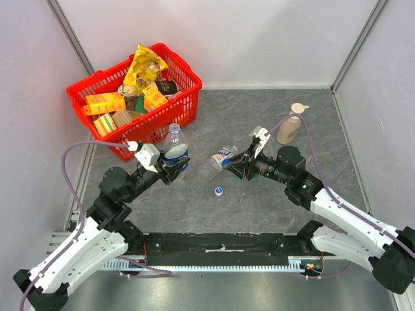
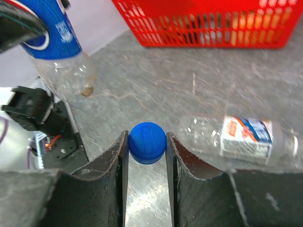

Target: Unscrew the bottle caps

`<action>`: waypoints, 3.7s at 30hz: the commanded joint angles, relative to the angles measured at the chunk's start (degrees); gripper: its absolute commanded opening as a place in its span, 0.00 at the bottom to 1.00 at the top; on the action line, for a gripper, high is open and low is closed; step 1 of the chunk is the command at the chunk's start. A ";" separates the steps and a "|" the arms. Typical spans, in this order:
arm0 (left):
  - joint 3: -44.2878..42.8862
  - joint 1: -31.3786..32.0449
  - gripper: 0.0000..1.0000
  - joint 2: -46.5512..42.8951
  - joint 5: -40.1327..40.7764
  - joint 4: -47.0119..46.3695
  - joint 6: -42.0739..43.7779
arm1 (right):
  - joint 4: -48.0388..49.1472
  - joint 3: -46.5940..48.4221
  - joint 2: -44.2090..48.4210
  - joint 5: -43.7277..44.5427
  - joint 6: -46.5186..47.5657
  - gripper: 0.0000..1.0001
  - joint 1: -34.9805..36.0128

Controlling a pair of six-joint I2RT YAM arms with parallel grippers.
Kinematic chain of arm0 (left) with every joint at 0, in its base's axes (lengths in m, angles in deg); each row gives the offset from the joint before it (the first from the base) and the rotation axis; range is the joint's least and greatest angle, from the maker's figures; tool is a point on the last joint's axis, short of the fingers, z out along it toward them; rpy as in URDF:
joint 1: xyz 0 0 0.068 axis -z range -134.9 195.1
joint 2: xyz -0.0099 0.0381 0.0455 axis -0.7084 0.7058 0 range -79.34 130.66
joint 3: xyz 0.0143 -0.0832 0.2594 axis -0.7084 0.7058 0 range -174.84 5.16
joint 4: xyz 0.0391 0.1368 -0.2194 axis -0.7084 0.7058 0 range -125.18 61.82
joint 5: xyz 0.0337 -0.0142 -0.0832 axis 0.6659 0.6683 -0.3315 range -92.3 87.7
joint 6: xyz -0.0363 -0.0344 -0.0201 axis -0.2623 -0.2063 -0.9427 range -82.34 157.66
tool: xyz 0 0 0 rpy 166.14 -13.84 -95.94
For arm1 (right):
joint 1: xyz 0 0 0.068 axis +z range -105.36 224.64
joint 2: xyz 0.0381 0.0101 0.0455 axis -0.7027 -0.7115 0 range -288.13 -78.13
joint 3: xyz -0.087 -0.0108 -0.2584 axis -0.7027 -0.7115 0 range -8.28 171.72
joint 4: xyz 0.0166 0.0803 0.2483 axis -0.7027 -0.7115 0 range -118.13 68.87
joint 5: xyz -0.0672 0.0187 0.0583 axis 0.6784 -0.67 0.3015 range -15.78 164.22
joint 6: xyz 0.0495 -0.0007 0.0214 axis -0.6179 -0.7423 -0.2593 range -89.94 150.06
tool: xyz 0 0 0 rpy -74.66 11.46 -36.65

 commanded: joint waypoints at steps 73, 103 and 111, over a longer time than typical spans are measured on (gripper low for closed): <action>30.30 0.24 0.33 54.40 24.15 -87.42 5.01 | -6.16 -21.08 -3.24 22.81 -10.17 0.77 3.52; 33.73 0.41 0.77 32.70 23.28 -69.15 4.22 | -6.16 -21.52 -2.01 22.19 -9.82 0.80 3.52; 33.29 0.33 0.77 29.01 22.75 -65.29 3.95 | -6.25 -21.61 -1.22 21.84 -9.64 0.83 3.52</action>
